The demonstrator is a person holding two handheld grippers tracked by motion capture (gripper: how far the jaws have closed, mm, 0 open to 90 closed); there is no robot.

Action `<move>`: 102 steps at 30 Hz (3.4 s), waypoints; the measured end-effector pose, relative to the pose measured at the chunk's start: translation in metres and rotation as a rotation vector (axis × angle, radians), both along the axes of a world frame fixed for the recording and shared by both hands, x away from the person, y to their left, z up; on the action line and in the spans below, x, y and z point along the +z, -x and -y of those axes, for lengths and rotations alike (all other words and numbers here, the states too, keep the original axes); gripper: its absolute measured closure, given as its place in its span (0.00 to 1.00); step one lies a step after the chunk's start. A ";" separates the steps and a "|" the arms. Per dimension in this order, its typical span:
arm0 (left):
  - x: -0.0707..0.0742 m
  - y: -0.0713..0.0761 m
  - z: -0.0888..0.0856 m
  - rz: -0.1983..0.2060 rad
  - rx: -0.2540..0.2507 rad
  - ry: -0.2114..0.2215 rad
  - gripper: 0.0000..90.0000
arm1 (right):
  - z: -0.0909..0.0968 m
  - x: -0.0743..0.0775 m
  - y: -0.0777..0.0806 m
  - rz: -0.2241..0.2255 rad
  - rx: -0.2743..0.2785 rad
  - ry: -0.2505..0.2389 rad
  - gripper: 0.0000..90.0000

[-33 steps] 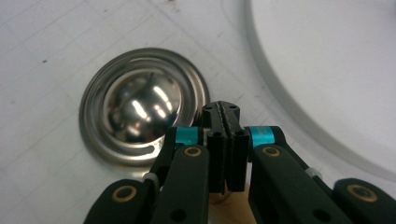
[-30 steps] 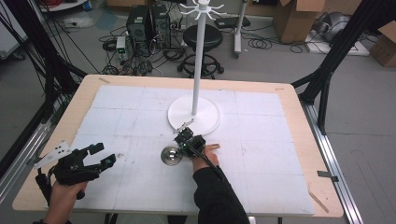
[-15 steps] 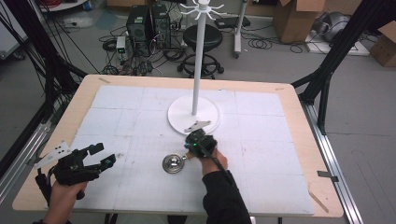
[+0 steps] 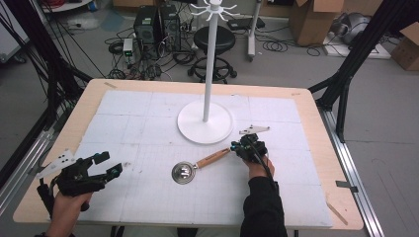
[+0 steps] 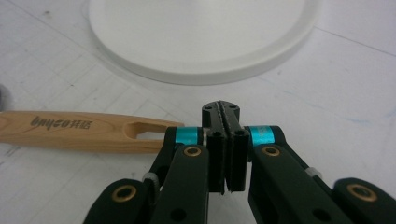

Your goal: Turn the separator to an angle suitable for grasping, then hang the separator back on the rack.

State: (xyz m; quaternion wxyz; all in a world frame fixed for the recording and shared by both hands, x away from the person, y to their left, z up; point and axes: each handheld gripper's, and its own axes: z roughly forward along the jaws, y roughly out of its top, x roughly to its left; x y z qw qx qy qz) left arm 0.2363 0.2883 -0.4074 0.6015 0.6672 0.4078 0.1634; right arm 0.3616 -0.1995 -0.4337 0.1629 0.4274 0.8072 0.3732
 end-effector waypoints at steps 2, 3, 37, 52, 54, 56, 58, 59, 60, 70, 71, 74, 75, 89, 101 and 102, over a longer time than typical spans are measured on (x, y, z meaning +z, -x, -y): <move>0.000 0.000 -0.001 0.000 0.004 0.002 0.25 | -0.002 -0.002 -0.001 -0.009 0.031 -0.013 0.99; 0.000 0.000 -0.001 -0.001 0.004 0.000 0.25 | -0.003 -0.003 -0.002 -0.012 0.046 -0.018 0.99; 0.000 0.001 0.000 0.000 -0.010 0.002 0.25 | -0.095 -0.004 0.035 -0.049 0.263 -0.099 0.99; -0.001 0.000 0.006 0.006 -0.029 -0.006 0.25 | 0.031 0.040 0.088 0.106 0.026 -0.198 0.96; 0.000 0.000 0.009 0.010 -0.039 -0.012 0.25 | 0.053 0.045 0.103 0.129 -0.011 -0.206 0.92; 0.000 0.001 0.010 0.013 -0.043 -0.016 0.25 | 0.063 0.049 0.113 0.147 -0.032 -0.191 0.88; 0.000 0.001 0.011 0.019 -0.050 -0.020 0.25 | 0.067 0.050 0.118 0.149 -0.046 -0.182 0.81; 0.000 0.001 0.012 0.019 -0.057 -0.019 0.25 | 0.071 0.052 0.123 0.147 -0.065 -0.176 0.75; 0.000 0.001 0.013 0.023 -0.062 -0.023 0.25 | 0.076 0.053 0.128 0.155 -0.083 -0.174 0.70; 0.001 0.002 0.018 0.038 -0.094 -0.030 0.25 | 0.100 0.060 0.172 0.366 -0.193 -0.252 0.20; 0.001 0.002 0.018 0.038 -0.094 -0.030 0.25 | 0.101 0.061 0.173 0.390 -0.196 -0.246 0.19; 0.000 0.001 0.018 0.032 -0.094 -0.029 0.25 | 0.103 0.061 0.174 0.413 -0.199 -0.236 0.18; 0.000 0.000 0.019 0.031 -0.096 -0.031 0.25 | 0.104 0.060 0.173 0.416 -0.202 -0.227 0.18; 0.000 0.000 0.022 0.026 -0.097 -0.045 0.25 | 0.111 0.056 0.170 0.397 -0.232 -0.236 0.18; 0.000 0.000 0.023 0.019 -0.084 -0.039 0.24 | 0.110 0.056 0.168 0.388 -0.226 -0.227 0.18; 0.000 0.001 0.024 0.019 -0.082 -0.032 0.24 | 0.110 0.056 0.168 0.388 -0.226 -0.227 0.18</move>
